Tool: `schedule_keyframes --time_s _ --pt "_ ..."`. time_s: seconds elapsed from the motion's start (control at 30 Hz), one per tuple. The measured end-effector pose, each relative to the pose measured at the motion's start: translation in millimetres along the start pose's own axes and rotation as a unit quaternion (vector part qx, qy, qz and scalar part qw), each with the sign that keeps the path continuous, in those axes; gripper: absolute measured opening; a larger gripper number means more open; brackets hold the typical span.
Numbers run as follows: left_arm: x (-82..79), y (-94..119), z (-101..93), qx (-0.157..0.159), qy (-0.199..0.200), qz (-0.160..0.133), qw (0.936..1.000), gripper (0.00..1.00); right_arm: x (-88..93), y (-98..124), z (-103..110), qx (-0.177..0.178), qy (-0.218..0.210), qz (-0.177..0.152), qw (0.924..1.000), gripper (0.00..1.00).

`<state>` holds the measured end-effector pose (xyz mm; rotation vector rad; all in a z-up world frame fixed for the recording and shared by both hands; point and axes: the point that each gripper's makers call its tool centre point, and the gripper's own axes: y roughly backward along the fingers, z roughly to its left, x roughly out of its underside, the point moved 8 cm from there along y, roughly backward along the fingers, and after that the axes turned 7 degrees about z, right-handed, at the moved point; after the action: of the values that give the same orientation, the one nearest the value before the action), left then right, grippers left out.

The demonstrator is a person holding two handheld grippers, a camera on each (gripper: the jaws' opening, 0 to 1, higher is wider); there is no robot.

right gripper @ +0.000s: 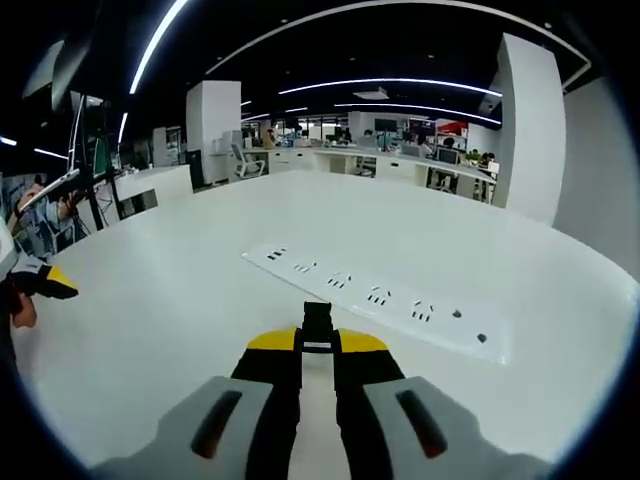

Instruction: Snap the two parts of the plastic buckle together until the buckle closes and remains connected.

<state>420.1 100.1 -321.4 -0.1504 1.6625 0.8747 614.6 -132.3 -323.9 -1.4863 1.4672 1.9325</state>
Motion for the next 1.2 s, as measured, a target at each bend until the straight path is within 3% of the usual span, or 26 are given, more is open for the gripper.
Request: schedule_keyframes --time_s 1.2 --pt "-1.4 -0.1 2.0 -0.002 0.001 0.001 1.0000 0.99 8.1 -5.4 4.3 -0.003 0.005 0.023 0.9997 0.10"
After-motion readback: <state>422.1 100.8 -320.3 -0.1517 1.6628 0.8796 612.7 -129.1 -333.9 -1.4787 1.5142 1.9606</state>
